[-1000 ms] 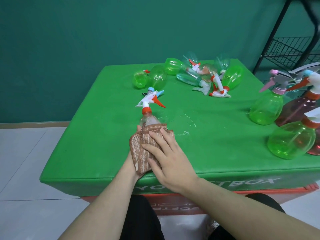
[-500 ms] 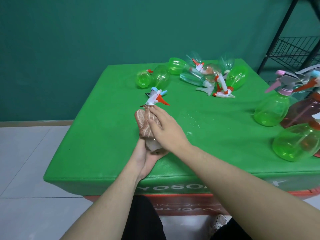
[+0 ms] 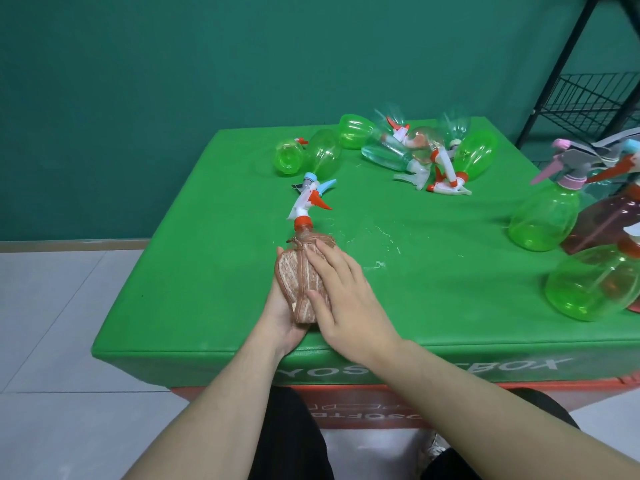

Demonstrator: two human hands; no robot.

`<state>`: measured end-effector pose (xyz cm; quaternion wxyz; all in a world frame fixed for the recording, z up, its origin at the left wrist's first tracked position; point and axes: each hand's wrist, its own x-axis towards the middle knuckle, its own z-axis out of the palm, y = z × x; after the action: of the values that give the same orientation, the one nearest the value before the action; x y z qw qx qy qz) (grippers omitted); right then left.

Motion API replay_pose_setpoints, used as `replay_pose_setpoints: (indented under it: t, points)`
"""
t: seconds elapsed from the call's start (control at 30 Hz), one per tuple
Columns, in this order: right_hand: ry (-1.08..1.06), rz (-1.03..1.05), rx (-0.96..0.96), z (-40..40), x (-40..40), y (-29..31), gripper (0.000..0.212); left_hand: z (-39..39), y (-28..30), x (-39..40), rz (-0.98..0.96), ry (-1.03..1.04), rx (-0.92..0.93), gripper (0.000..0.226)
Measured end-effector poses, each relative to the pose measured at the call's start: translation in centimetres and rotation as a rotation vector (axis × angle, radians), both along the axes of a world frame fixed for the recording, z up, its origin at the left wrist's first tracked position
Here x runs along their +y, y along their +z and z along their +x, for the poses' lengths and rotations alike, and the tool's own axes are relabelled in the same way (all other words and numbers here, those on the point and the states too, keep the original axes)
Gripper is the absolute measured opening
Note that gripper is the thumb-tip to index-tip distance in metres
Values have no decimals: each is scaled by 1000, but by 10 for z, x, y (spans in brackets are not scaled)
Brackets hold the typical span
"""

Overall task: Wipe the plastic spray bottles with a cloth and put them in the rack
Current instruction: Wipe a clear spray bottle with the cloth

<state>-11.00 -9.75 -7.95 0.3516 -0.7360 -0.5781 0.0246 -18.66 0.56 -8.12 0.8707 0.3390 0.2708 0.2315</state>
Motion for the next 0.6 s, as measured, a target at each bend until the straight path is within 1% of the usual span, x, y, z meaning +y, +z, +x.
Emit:
replay_pose_setpoints:
  t: [0.07, 0.2, 0.3, 0.37, 0.47, 0.6]
  points:
    - [29, 16, 51, 4, -7, -3, 55, 2, -5, 3, 2, 9, 10, 69]
    - [35, 28, 149, 7, -15, 0, 61, 6, -17, 8, 46, 38, -18, 97]
    - [9, 10, 228, 5, -10, 8, 69, 7, -17, 7, 89, 66, 8, 96]
    - [-35, 19, 265, 6, -2, 11, 65, 6, -16, 5, 107, 71, -20, 101]
    - [-74, 29, 250, 14, 12, 14, 60, 6, -13, 0, 118, 45, -73, 92]
    - [-74, 13, 294, 32, 33, 28, 58, 7, -9, -2, 200, -42, -51, 100]
